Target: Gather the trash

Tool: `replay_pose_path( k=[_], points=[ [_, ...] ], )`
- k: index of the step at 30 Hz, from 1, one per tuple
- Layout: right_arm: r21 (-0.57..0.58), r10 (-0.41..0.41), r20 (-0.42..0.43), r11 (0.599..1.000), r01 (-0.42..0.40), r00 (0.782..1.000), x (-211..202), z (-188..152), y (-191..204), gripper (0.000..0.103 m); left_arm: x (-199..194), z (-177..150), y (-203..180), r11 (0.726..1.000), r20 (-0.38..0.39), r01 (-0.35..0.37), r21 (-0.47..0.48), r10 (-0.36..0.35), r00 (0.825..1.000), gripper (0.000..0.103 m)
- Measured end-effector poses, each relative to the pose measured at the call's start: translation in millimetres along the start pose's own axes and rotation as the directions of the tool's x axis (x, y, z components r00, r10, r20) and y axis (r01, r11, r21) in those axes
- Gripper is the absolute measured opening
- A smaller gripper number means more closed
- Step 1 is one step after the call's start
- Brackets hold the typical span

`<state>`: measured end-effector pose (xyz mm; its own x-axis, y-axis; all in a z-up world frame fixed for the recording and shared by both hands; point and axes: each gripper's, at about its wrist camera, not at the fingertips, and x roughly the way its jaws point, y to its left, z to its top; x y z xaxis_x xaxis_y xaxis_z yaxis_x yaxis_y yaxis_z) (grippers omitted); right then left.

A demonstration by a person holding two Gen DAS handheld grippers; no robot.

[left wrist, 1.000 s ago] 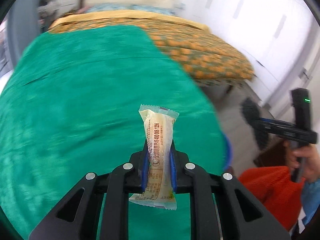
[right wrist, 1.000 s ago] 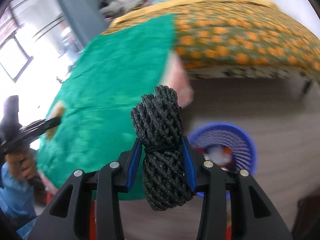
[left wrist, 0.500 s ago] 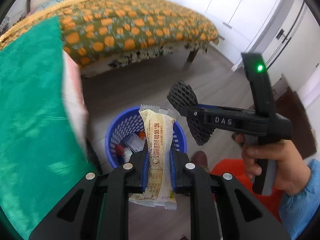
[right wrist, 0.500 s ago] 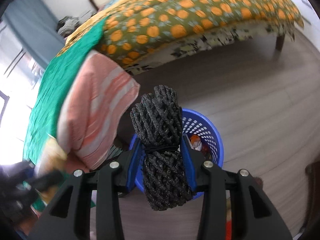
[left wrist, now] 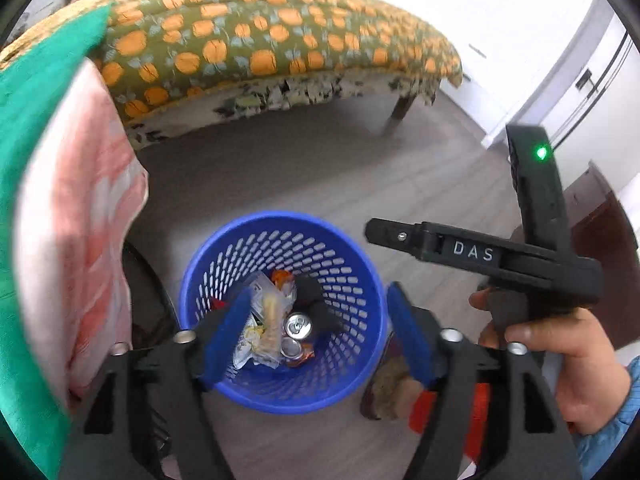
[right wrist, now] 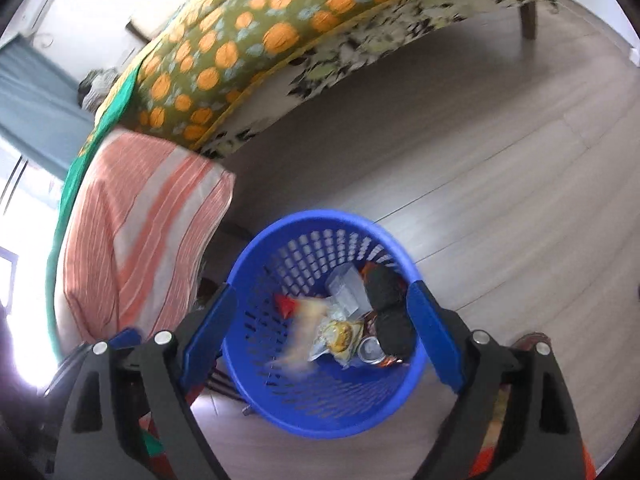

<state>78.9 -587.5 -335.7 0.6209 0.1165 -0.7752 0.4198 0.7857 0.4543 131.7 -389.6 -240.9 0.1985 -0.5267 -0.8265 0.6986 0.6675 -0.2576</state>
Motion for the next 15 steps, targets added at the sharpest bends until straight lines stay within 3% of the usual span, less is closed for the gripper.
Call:
replay_pose_path(
  k=[2,5,8,12,15],
  points=[
    [-0.002,-0.023,0.041,1.0,0.024,0.999,-15,-1,1,0.088,-20,0,-5,1.0,0.056,-0.017,0.007,0.016,0.998,0.086],
    [-0.013,-0.042,0.089,0.999,0.043,0.995,-40,-6,9,0.094,-57,-8,-17,0.999,0.153,-0.035,0.029,0.03,0.988,0.095],
    [-0.044,-0.049,0.149,0.997,0.056,0.988,-70,-21,21,0.098,-91,-22,-26,0.996,0.237,-0.082,0.021,0.075,0.969,0.098],
    [-0.097,-0.138,0.225,0.982,0.163,0.965,-101,-49,41,0.098,-113,-47,-29,0.998,0.226,-0.06,0.004,0.057,0.972,0.098],
    [-0.104,-0.209,0.298,0.963,0.249,0.931,-123,-78,48,0.098,-118,-65,-31,0.997,0.2,-0.079,0.0,0.078,0.977,0.098]
  ],
)
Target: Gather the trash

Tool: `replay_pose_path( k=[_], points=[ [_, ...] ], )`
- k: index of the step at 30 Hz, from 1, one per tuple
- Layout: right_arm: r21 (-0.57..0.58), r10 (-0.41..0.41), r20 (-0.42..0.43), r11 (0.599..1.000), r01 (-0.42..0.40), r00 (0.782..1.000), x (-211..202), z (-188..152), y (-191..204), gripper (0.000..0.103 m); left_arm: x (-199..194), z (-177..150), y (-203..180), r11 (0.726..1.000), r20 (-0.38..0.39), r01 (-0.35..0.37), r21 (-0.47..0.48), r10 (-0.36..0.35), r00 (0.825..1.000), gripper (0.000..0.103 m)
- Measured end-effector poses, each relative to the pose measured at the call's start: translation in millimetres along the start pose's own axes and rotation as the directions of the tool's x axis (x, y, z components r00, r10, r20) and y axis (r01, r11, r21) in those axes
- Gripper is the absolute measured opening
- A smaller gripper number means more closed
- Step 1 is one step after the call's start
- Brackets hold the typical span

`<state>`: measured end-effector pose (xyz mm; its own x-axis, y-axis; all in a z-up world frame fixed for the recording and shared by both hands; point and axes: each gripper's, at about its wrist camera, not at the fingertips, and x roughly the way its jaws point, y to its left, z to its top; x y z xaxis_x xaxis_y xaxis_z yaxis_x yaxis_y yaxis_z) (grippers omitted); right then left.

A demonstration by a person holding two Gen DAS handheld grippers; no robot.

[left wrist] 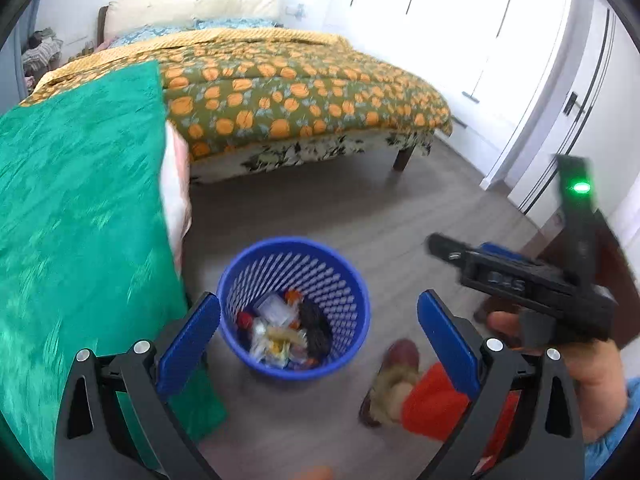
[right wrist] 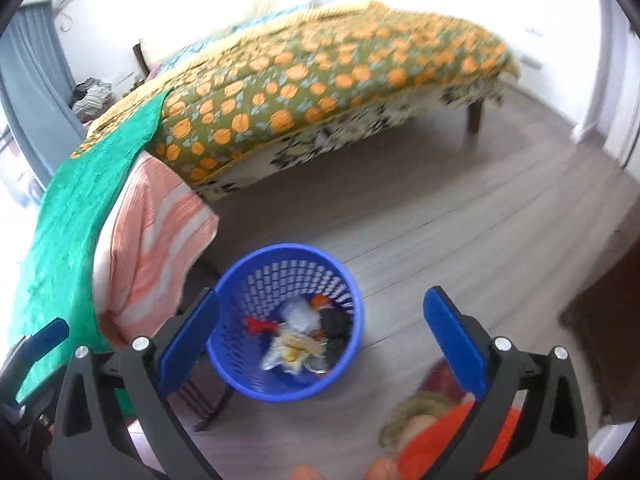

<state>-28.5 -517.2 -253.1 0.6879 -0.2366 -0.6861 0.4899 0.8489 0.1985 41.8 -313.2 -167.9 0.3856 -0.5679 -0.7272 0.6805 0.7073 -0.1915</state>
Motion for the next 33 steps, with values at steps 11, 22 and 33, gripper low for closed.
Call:
replay_pose_path(
  k=[11,22,33],
  points=[
    [-0.04,-0.013,0.022,0.999,0.014,1.0,-56,-58,2,0.098,-26,-23,4,0.989,0.021,-0.146,0.017,0.145,0.989,0.098],
    [-0.105,0.028,-0.012,0.994,-0.029,1.0,-56,-67,16,0.098,-19,-33,-3,0.975,-0.037,-0.216,0.048,0.218,0.975,0.098],
    [-0.189,0.007,-0.062,0.982,-0.018,0.998,-49,-75,28,0.098,-7,-38,7,0.977,-0.123,-0.213,0.032,0.215,0.969,0.098]
  ],
)
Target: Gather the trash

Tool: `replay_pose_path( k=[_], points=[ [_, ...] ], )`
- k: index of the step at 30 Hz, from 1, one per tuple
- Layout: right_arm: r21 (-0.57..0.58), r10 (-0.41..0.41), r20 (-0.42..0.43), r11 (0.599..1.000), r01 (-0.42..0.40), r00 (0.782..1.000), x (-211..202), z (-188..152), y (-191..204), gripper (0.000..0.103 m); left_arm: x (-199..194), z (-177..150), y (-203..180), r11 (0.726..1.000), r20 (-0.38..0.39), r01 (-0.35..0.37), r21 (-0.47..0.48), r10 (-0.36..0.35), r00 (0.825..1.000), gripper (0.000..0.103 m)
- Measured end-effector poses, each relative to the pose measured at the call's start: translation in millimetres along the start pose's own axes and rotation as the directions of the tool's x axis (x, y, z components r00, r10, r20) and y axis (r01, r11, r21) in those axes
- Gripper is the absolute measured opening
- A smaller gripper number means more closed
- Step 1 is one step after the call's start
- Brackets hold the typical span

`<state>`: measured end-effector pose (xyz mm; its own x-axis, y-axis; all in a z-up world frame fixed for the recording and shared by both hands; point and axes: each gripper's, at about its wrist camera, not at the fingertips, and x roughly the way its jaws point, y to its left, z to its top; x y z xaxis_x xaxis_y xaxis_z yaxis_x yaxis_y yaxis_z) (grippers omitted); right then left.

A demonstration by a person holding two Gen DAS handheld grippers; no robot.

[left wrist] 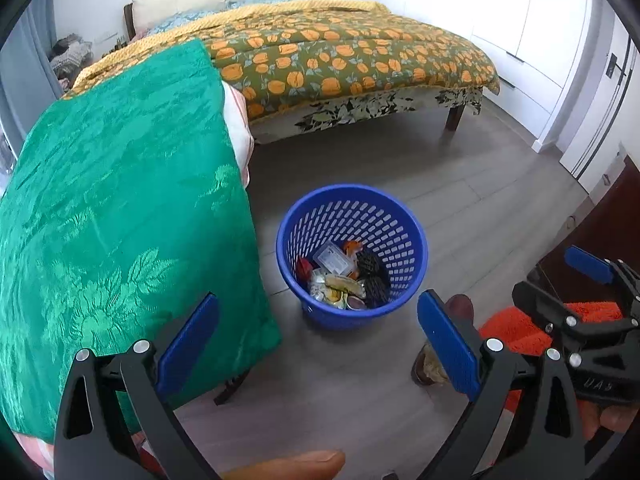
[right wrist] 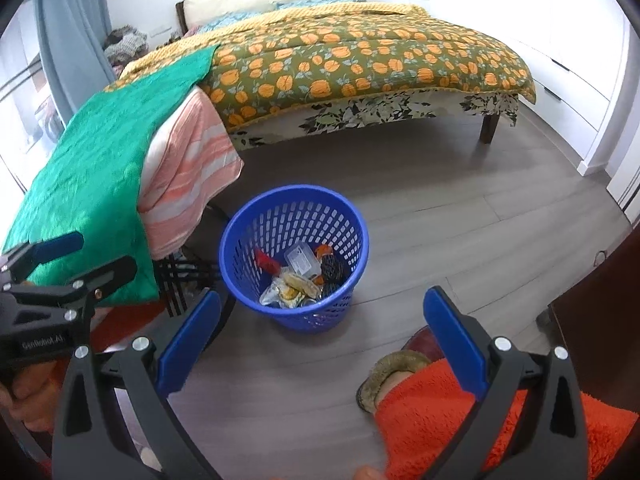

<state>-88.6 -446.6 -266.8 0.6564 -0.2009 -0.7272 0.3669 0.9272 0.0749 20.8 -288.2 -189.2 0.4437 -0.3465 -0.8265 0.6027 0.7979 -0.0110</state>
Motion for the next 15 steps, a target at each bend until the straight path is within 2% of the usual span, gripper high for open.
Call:
replay_pose_path(
  k=[15],
  points=[
    [-0.026,-0.001,-0.019,1.0,0.0,1.0,2.3,-4.7,5.5,0.098,6.4,-3.6,-1.4,1.0,-0.038,-0.003,-0.013,0.003,0.999,0.098]
  ],
)
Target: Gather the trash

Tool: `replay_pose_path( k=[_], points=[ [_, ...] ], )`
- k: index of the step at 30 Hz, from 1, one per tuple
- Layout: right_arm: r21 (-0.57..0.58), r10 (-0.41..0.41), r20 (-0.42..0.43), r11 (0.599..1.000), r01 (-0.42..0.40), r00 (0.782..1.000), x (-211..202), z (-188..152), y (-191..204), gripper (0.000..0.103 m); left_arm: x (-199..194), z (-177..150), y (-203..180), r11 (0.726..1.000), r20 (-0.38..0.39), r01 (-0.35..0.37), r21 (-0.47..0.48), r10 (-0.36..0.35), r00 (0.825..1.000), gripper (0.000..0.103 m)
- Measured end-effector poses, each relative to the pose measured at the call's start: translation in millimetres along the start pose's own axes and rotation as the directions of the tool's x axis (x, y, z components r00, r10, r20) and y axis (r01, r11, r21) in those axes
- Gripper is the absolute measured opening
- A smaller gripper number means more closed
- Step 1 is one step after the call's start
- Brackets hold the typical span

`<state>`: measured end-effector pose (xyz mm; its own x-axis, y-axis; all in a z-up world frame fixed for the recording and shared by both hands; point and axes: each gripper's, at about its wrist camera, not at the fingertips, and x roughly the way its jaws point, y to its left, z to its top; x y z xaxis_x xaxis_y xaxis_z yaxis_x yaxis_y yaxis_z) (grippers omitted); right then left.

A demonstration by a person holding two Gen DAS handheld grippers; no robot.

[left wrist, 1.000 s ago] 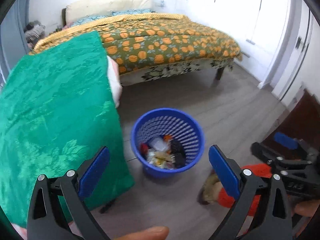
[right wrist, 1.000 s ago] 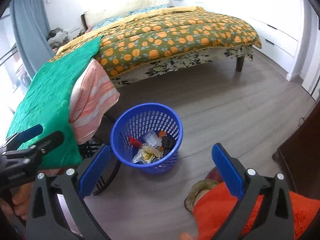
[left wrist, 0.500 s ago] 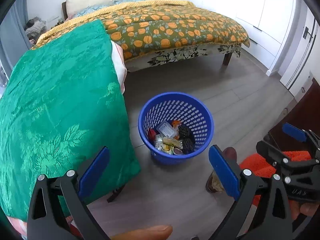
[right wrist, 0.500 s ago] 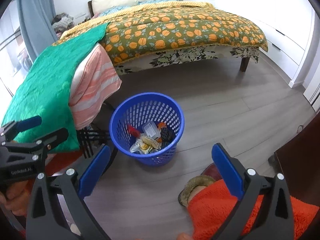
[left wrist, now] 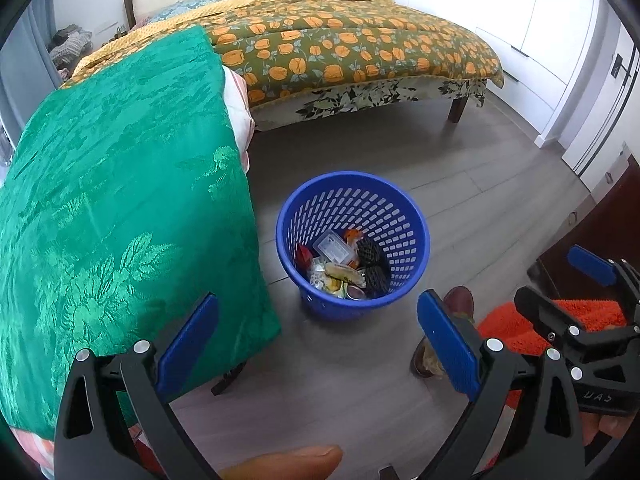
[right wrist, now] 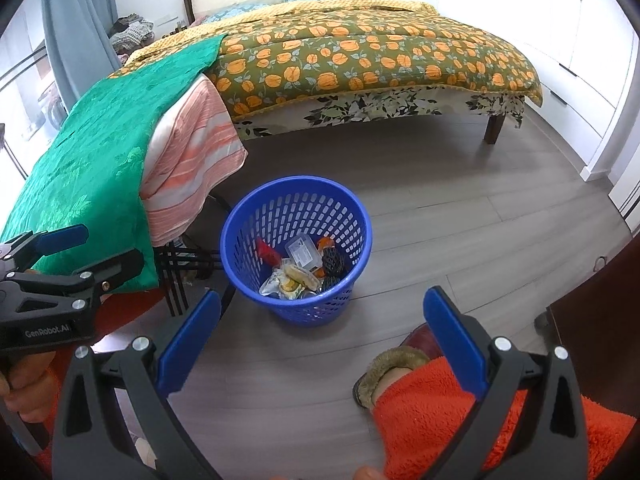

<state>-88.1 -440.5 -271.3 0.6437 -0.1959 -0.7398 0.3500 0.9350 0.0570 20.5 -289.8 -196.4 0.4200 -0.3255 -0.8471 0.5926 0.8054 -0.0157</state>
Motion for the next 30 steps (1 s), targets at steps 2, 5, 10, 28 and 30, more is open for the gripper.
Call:
replay_pose_path(
  k=[2,5,10,28,30],
  points=[
    [-0.001,0.0,-0.001,1.0,0.0,1.0,0.1,-0.4,0.4,0.098,0.2,0.2,-0.1,1.0,-0.002,-0.001,0.0,0.001,1.0,0.098],
    [0.002,-0.001,-0.001,1.0,0.001,1.0,0.1,-0.6,0.9,0.098,0.6,0.1,-0.4,1.0,-0.002,-0.001,-0.002,0.001,1.0,0.098],
    [0.002,-0.001,-0.003,1.0,0.001,1.0,0.3,-0.6,1.1,0.098,0.9,0.0,0.2,1.0,-0.003,-0.001,-0.001,0.001,1.0,0.098],
    [0.001,-0.003,-0.005,1.0,0.003,1.0,0.6,-1.8,3.4,0.098,2.3,-1.3,0.1,1.0,-0.005,-0.004,-0.004,0.004,1.0,0.098],
    [0.001,-0.003,-0.005,1.0,0.003,1.0,0.4,-1.1,3.5,0.098,2.4,-1.3,0.3,1.0,-0.005,-0.004,-0.004,0.004,1.0,0.098]
  ],
)
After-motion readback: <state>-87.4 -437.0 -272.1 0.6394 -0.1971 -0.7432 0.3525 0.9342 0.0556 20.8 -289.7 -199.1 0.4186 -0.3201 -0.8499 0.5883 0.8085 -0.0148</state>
